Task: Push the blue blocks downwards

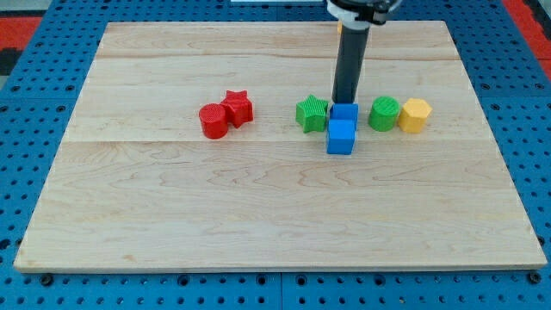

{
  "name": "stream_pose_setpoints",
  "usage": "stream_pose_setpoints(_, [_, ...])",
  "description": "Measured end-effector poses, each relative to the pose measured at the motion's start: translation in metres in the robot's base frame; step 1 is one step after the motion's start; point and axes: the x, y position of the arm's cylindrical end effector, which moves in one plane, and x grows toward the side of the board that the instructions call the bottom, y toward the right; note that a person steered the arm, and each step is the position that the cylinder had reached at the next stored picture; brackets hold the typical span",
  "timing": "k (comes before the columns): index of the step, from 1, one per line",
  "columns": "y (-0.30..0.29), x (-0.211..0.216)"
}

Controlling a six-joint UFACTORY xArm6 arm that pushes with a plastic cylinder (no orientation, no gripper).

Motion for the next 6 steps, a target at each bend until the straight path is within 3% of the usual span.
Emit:
stream_pose_setpoints(3, [-0.018, 0.073])
stream_pose_setpoints(6, [0.018, 0.078])
